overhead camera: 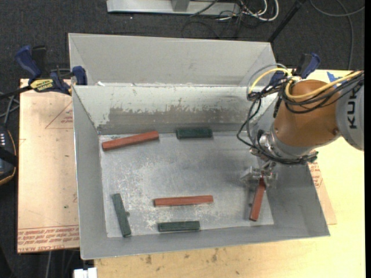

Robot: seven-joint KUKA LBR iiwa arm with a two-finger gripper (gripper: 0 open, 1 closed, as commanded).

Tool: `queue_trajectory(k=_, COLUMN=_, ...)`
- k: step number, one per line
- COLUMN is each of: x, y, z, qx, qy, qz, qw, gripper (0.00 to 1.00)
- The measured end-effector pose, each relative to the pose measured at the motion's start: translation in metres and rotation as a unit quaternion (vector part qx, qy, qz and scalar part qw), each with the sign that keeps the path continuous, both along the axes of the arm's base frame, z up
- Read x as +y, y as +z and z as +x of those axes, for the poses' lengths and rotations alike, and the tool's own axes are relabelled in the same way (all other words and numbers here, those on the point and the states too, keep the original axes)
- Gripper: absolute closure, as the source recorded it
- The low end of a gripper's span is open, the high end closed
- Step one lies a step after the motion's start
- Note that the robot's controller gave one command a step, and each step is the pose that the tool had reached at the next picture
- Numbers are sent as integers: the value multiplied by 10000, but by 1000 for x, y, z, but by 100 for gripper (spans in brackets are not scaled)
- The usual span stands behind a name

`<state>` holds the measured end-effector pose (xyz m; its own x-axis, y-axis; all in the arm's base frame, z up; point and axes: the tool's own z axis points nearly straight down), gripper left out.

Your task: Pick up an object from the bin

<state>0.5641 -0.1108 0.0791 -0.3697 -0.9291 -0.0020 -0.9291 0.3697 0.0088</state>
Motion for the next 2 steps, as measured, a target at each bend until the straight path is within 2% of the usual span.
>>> queue_trajectory(k=2, x=-1, y=44, z=2, qx=-51, qy=-30, qz=-15, qw=10000, gripper=100)
